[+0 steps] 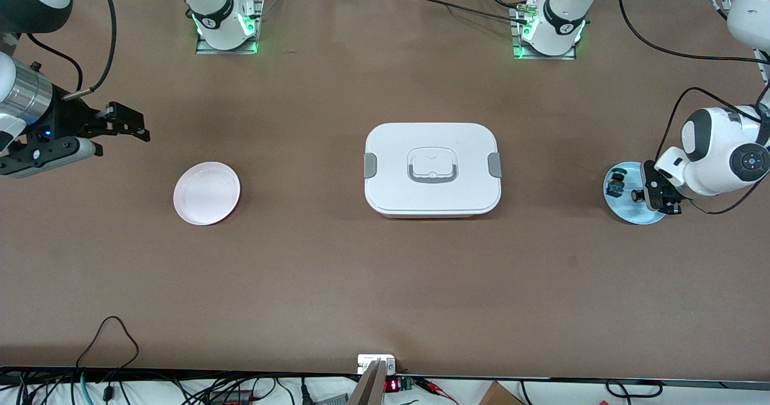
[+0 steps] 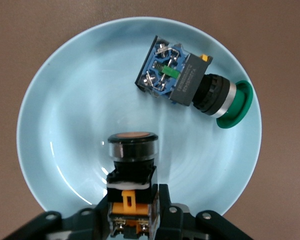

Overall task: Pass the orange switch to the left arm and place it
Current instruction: 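Lower the switch into the blue dish and open the left gripper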

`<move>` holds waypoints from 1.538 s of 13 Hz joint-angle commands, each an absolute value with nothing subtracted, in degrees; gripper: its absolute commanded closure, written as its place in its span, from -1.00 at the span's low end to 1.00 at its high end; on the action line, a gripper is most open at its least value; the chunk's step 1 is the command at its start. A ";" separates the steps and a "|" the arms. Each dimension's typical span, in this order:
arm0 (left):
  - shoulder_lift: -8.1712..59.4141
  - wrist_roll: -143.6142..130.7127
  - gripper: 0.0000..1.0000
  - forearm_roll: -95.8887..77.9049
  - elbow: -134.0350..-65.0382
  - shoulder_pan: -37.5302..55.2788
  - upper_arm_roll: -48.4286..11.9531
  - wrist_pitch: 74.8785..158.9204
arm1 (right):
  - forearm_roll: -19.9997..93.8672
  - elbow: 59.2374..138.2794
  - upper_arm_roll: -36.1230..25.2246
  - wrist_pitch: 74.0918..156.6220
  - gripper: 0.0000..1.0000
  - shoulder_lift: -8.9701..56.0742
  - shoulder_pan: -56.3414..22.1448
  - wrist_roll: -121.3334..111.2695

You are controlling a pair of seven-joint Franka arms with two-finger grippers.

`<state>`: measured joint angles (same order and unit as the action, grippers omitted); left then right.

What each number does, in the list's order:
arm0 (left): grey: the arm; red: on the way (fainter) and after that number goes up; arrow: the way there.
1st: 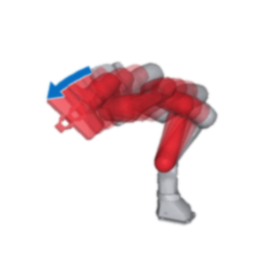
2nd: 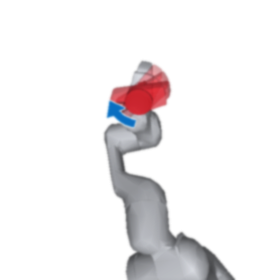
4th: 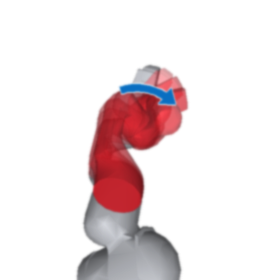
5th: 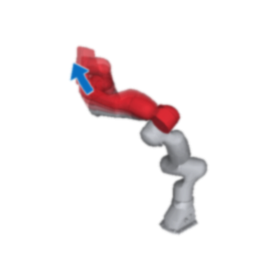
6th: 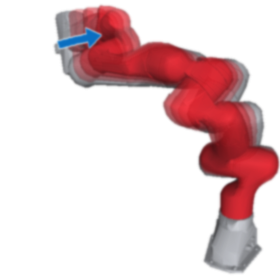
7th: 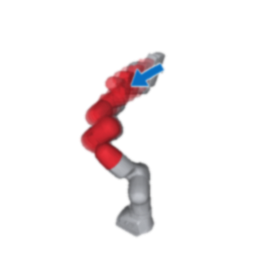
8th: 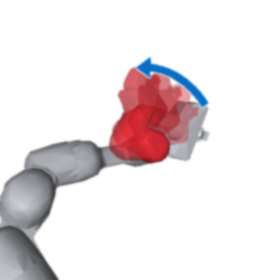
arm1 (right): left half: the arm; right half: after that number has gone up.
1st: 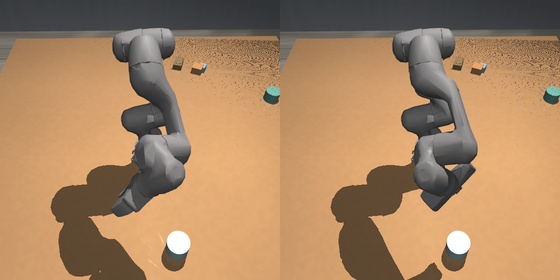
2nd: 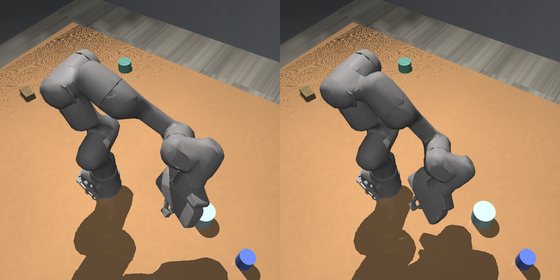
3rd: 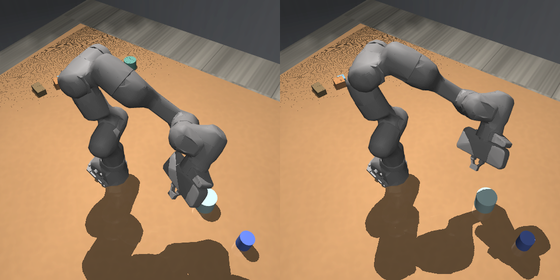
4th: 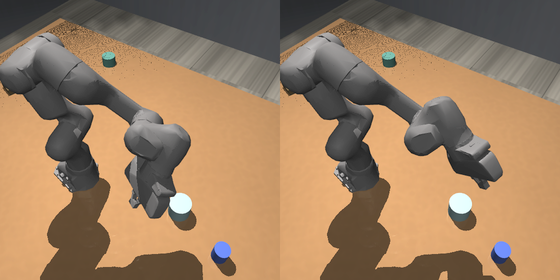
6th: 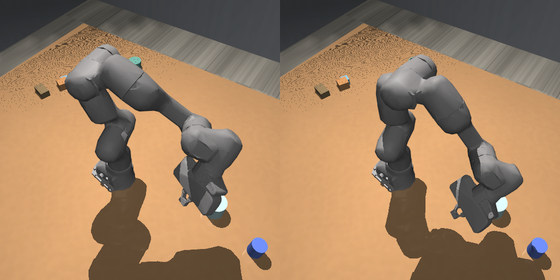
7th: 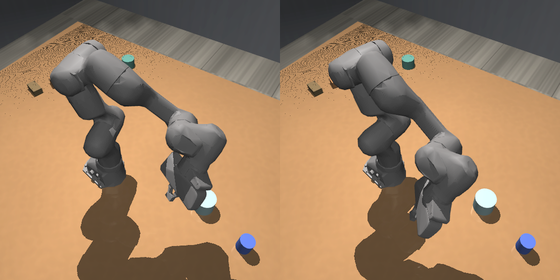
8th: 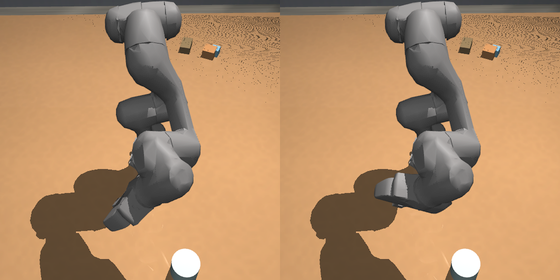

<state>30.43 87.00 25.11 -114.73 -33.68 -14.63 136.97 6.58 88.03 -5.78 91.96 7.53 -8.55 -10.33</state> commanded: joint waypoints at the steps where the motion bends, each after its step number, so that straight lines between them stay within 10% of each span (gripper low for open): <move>1: 29.79 89.63 -1.00 26.81 -115.14 -34.27 -15.03 136.76 | 6.77 88.33 -5.45 91.49 -1.00 6.07 -9.14 -7.21; 6: 28.75 90.70 -1.00 26.81 -114.53 -34.28 -15.64 135.19 | 2.48 90.44 -5.27 92.63 -1.00 4.66 -9.93 -7.29; 20: 24.96 49.10 -1.00 13.47 -85.72 -33.75 -28.82 83.62 | 0.53 89.91 -5.36 96.06 -1.00 5.10 -10.99 -8.35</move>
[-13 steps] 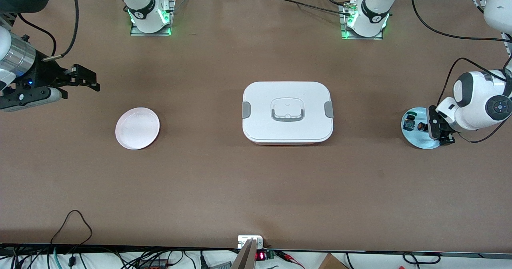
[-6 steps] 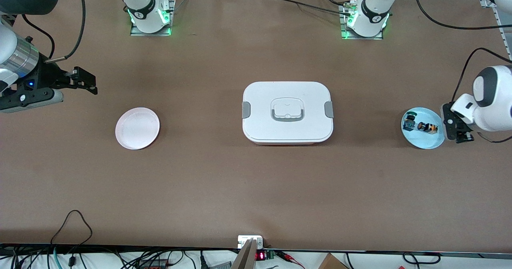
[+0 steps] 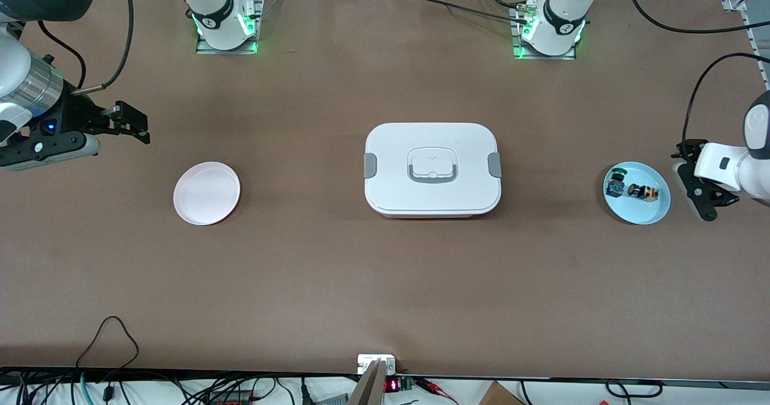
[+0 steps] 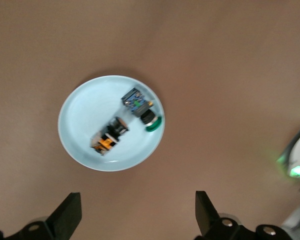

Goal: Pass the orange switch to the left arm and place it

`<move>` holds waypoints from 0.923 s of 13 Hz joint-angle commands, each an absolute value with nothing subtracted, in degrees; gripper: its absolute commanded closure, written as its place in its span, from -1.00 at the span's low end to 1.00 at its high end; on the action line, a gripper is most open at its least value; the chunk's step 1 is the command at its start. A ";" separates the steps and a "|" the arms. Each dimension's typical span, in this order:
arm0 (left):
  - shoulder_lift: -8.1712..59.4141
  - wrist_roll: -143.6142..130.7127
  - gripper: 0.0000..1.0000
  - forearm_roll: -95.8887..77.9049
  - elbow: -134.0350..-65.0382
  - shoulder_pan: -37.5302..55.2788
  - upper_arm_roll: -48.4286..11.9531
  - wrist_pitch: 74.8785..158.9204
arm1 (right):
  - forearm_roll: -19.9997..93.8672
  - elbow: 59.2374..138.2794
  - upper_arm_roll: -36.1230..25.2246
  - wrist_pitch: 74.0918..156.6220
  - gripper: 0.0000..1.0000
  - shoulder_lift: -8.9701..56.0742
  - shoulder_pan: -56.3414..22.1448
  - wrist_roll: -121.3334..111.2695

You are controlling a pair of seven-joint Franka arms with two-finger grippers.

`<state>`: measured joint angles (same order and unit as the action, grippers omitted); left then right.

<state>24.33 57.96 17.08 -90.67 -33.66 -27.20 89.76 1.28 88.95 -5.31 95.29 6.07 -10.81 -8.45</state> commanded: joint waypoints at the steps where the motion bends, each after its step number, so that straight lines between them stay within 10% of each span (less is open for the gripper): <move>1: 24.87 43.39 -1.00 12.23 -83.95 -33.75 -30.31 80.89 | 0.96 89.91 -5.36 96.06 -1.00 5.10 -10.99 -8.26; 7: 23.65 13.57 -1.00 11.95 -73.58 -31.83 -40.61 71.63 | 0.79 89.91 -5.27 96.06 -1.00 4.75 -11.16 -8.35; 12: 11.45 0.65 -1.00 8.62 -78.02 -16.81 -23.06 79.77 | 0.88 89.91 -5.45 96.76 -1.00 5.01 -10.90 -8.35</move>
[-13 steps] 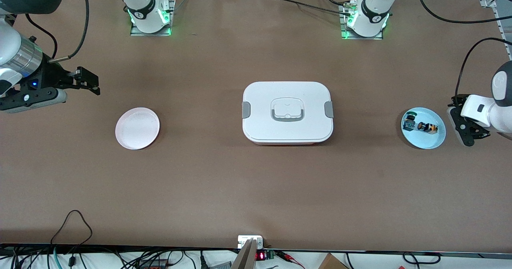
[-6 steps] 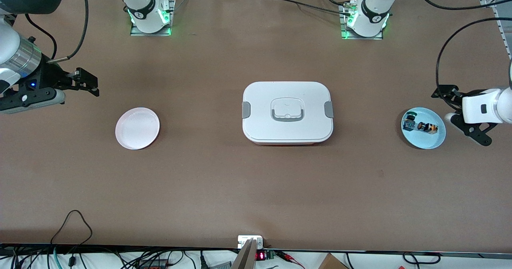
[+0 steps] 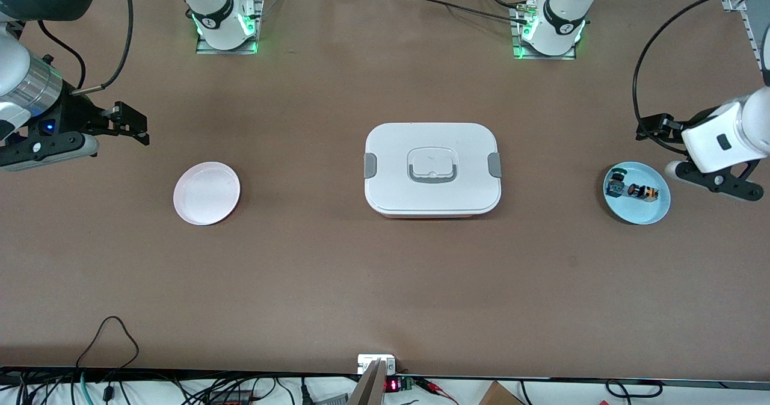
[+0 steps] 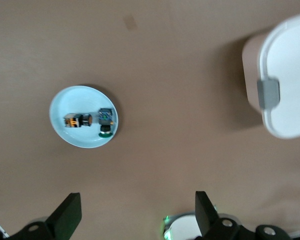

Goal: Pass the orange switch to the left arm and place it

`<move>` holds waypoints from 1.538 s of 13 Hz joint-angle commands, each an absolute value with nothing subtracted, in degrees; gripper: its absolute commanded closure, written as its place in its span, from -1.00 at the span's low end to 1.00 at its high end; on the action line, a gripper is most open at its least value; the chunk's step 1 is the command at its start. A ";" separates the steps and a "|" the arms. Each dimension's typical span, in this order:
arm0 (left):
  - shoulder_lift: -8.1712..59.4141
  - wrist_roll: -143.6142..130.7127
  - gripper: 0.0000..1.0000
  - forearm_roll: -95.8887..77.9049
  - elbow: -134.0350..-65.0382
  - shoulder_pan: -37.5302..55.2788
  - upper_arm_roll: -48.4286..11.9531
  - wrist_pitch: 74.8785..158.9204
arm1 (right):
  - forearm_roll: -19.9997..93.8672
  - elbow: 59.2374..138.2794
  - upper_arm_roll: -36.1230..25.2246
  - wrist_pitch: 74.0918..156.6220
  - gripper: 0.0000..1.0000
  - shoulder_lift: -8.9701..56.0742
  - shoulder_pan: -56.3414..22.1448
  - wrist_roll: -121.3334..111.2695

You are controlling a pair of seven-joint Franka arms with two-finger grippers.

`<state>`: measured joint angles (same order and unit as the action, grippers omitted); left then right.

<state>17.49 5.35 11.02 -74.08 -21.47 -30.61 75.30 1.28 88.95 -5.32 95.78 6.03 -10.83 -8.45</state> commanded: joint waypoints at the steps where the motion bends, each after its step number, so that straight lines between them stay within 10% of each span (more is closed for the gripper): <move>1: 8.47 -4.17 -1.00 8.53 -81.44 -13.83 -19.55 84.50 | 0.97 89.91 -5.45 96.77 -1.00 5.01 -10.90 -8.35; 6: -1.39 -8.01 -1.00 6.34 -96.39 3.49 -1.00 95.96 | 0.79 89.91 -5.36 97.12 -1.00 5.01 -11.07 -8.35; 20: -0.44 -3.43 -1.00 0.00 -97.38 1.93 -0.26 95.28 | 1.40 89.91 -5.54 98.87 -1.00 5.18 -10.72 -8.35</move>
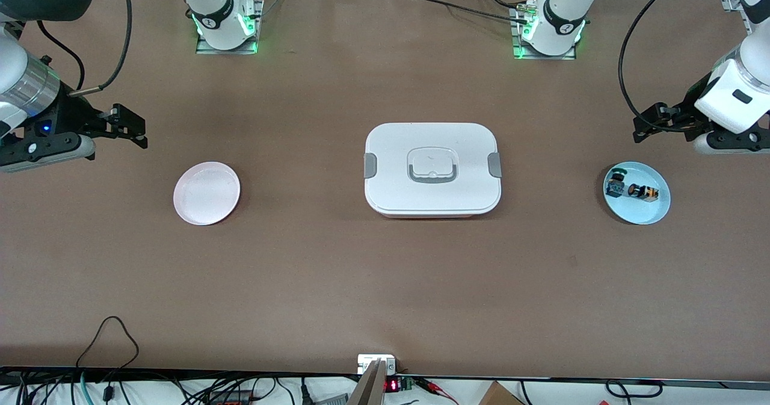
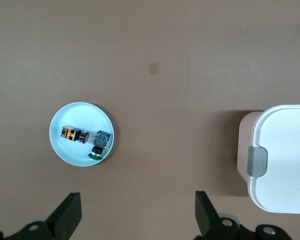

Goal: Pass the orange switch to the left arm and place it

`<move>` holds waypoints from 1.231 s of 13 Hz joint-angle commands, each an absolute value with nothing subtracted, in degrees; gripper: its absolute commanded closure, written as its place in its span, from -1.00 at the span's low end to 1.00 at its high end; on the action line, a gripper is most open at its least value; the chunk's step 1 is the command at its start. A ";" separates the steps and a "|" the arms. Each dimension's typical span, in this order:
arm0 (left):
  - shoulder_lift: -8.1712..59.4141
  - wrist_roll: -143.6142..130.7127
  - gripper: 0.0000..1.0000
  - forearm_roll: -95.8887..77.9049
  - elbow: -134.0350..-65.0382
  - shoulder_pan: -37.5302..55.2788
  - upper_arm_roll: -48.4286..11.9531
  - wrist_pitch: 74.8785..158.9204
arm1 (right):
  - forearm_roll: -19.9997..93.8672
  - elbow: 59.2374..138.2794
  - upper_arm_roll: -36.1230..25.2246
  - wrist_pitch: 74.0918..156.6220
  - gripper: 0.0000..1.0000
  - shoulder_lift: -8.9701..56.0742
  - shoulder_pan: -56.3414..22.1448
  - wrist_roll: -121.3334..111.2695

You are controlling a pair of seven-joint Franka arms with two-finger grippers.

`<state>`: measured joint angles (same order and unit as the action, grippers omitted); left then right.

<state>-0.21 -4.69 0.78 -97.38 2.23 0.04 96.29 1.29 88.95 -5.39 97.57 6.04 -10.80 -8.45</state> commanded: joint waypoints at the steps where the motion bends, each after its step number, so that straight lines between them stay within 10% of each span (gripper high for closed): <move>1: -0.27 -3.51 -1.00 0.17 -96.69 1.93 -0.26 95.10 | 1.41 89.91 -5.62 99.22 -1.00 5.45 -10.55 -8.35; 16: 2.19 -3.43 -1.00 0.18 -93.16 1.93 -0.26 92.64 | 1.49 89.91 -5.27 99.05 -1.00 5.19 -11.07 -8.17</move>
